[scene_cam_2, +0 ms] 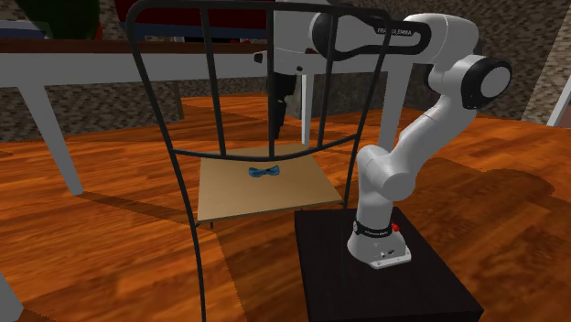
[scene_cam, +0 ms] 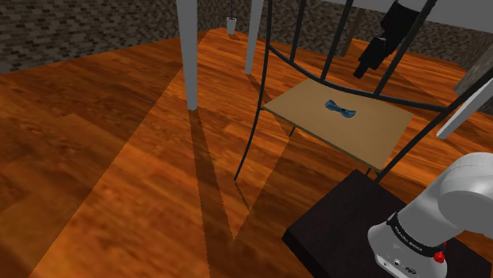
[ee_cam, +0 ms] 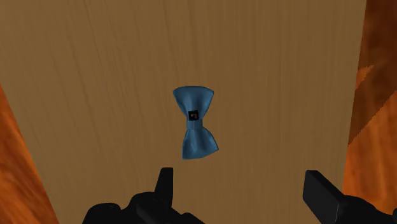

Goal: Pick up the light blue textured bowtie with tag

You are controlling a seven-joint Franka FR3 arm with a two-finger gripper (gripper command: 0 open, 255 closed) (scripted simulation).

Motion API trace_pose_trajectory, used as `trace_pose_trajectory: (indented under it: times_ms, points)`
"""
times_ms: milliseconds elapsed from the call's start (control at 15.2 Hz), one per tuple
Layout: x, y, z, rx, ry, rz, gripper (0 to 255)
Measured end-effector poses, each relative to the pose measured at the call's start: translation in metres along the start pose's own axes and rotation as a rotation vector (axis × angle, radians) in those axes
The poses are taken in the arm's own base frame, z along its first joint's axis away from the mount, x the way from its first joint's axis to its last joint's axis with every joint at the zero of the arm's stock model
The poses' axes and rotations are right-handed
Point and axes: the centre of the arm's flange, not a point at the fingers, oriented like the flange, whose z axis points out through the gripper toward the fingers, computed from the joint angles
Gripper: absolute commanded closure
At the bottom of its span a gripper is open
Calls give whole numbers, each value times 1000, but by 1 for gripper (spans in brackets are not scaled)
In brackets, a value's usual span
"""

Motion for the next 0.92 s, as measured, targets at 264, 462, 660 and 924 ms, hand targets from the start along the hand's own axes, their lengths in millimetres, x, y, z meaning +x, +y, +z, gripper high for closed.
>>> trace_pose_trajectory:
  times_ms: [264, 462, 660, 924]
  points:
    - [10, 3, 27, -13, -42, -17, 0]
    - [24, 10, 65, -31, -99, -40, 0]
    - [36, 21, 98, -48, -155, -62, 0]
    - [33, 19, 127, -53, -171, -70, 0]
